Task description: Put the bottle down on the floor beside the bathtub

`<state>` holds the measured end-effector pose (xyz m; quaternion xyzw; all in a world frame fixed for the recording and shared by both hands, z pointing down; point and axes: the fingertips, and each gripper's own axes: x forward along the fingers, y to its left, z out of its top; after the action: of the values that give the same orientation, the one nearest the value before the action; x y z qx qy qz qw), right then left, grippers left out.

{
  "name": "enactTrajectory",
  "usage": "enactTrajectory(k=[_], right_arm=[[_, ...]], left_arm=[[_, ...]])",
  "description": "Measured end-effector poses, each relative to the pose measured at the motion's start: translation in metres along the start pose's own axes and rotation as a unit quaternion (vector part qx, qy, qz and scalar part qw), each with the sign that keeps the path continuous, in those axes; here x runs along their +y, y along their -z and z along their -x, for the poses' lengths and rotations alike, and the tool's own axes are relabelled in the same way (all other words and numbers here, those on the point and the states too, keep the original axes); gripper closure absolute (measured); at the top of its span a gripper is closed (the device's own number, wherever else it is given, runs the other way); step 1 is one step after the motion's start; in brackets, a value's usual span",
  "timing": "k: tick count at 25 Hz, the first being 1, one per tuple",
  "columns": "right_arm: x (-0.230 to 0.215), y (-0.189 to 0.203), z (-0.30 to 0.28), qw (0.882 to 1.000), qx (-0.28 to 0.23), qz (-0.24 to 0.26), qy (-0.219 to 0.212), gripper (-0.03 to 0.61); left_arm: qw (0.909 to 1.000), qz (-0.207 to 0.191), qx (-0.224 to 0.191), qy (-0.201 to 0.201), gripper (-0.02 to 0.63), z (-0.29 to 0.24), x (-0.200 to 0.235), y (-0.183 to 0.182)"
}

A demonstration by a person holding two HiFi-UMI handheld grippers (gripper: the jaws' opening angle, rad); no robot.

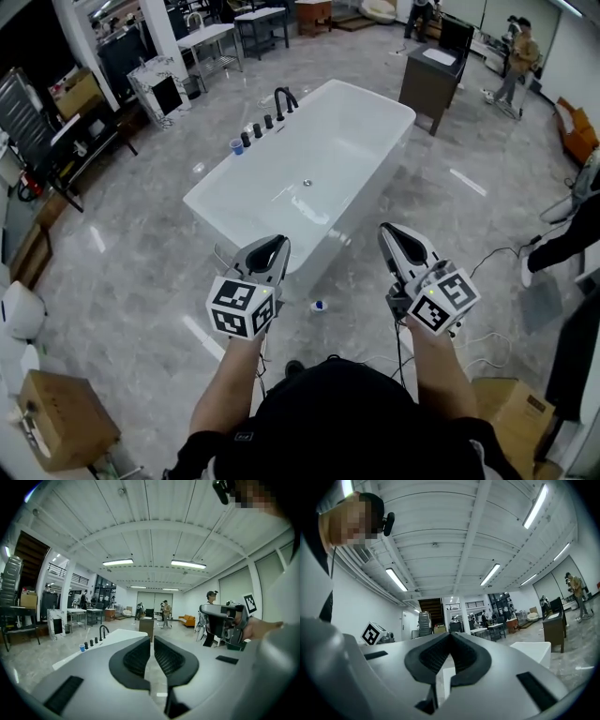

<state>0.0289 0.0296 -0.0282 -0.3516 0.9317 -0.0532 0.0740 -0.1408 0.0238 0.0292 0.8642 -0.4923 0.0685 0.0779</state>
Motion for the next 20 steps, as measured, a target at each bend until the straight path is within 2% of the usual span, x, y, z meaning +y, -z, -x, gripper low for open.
enactTrajectory(k=[8,20], right_arm=[[0.002,0.015,-0.002,0.999,0.03,0.01,-0.005,0.551],[0.002,0.026,-0.003,0.999,0.036,0.0,-0.013,0.551]], left_arm=[[1.0,0.007,-0.002,0.003,0.577,-0.005,-0.007,-0.002],[0.9998,0.013,0.007,-0.014,0.577,0.001,-0.003,0.007]])
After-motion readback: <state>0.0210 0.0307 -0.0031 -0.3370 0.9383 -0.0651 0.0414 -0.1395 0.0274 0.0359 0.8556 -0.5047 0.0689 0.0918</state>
